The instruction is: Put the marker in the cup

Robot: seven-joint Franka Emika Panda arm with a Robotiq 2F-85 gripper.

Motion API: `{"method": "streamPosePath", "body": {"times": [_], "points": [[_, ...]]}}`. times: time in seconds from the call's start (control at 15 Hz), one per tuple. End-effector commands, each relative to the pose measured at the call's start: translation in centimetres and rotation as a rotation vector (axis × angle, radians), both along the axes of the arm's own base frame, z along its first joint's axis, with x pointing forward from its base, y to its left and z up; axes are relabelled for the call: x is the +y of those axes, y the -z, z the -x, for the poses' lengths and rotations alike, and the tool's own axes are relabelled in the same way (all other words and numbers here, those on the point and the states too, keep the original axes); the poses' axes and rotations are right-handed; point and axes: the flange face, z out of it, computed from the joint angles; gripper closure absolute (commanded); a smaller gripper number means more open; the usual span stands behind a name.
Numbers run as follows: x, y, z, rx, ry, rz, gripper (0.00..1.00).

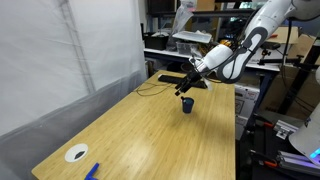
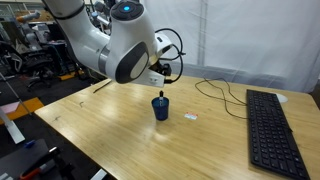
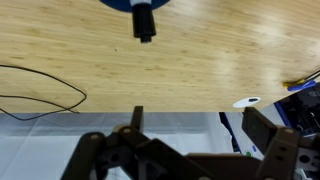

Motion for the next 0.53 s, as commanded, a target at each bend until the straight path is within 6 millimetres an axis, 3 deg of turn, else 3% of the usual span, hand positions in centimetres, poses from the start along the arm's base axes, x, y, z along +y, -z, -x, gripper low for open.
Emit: {"method": "streamPosePath", "body": {"times": [0.0, 0.47], "points": [[0.4, -1.7, 0.3, 0.113, 0.052, 0.073, 0.00], [1.4, -3.1, -0.1, 0.293, 0.080, 0.148, 0.00]]}}
